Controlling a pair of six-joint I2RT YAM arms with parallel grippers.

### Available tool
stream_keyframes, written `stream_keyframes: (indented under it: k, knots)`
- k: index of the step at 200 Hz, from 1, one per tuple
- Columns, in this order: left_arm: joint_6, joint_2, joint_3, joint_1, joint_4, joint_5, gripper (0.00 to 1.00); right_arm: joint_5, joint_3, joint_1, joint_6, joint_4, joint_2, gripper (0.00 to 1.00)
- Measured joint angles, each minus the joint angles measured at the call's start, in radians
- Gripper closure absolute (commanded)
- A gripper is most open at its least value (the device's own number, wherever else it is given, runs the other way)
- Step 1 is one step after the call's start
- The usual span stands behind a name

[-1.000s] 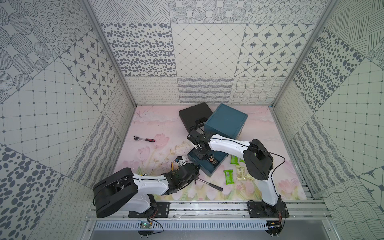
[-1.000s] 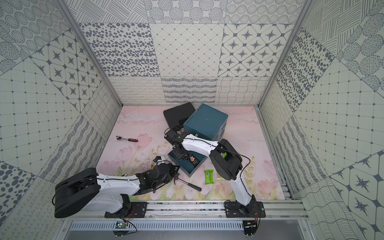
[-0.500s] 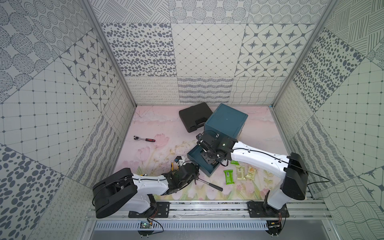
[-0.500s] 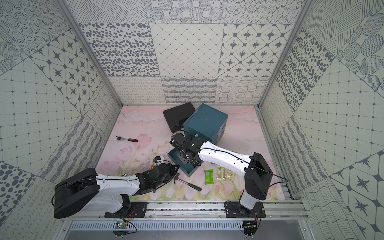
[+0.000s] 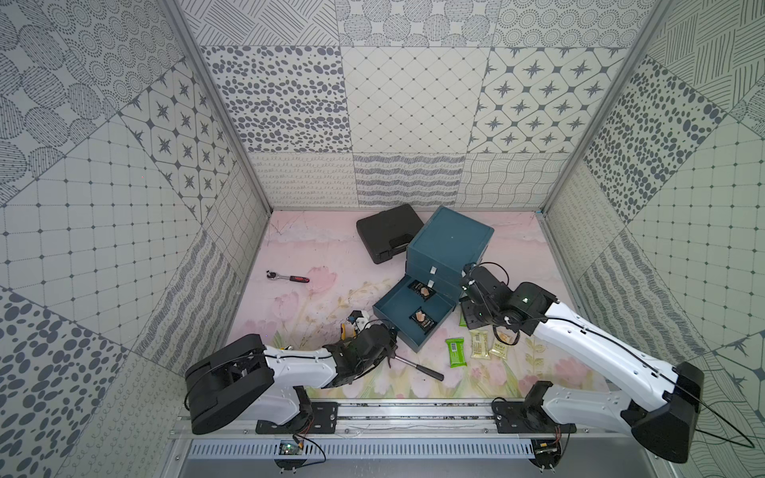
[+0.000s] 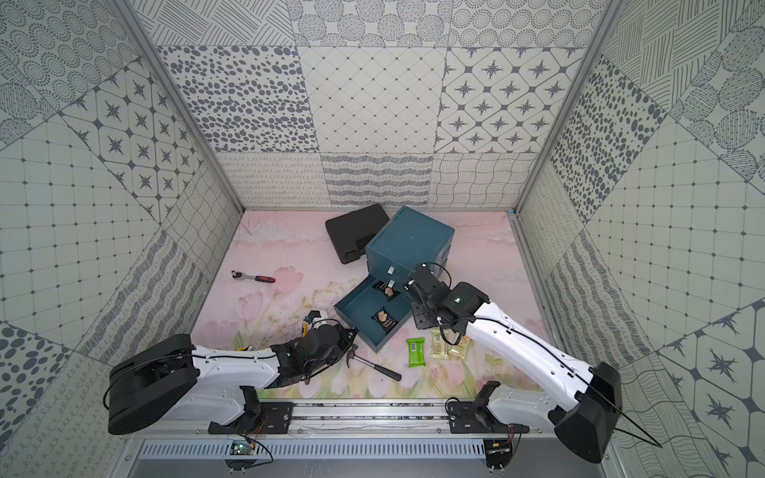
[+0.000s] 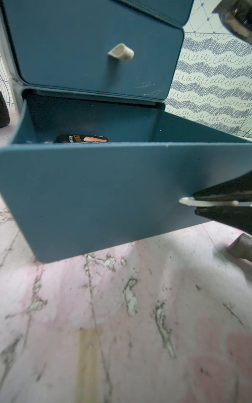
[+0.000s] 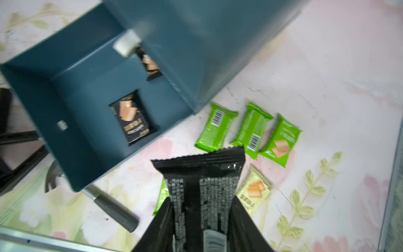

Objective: Take the cookies out of the drawer
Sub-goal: Place the cookie at the center of the board, then pick up the cookie from the drawer.

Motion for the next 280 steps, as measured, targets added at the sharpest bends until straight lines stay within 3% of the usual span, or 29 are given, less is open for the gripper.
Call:
stream_keyframes:
  k: [53, 98, 126, 156, 199, 220, 249, 280]
  knots:
    - [0.0, 0.011, 0.007, 0.0, 0.001, 0.0, 1.0, -0.111, -0.112, -0.438, -0.026, 0.003, -0.06, 0.64]
    - [0.004, 0.04, 0.024, 0.0, 0.016, 0.002, 1.0, -0.208, -0.124, -0.712, -0.084, 0.08, 0.098, 0.64]
    - [0.007, 0.062, 0.032, 0.0, 0.037, 0.006, 1.0, -0.234, -0.119, -0.828, -0.124, 0.127, 0.229, 0.64]
    - [0.007, 0.071, 0.036, 0.0, 0.045, 0.009, 1.0, -0.241, -0.109, -0.894, -0.159, 0.167, 0.352, 0.64]
    - [0.007, 0.07, 0.036, 0.0, 0.045, 0.01, 1.0, -0.237, -0.082, -0.909, -0.194, 0.207, 0.463, 0.62]
    - [0.007, 0.066, 0.036, 0.0, 0.042, 0.012, 1.0, -0.235, -0.077, -0.914, -0.21, 0.223, 0.501, 0.56]
    - [0.007, 0.061, 0.036, 0.0, 0.039, 0.015, 1.0, -0.233, -0.072, -0.916, -0.219, 0.225, 0.505, 0.36]
    - [0.007, 0.055, 0.035, 0.0, 0.039, 0.016, 1.0, -0.234, -0.069, -0.913, -0.227, 0.213, 0.411, 0.34]
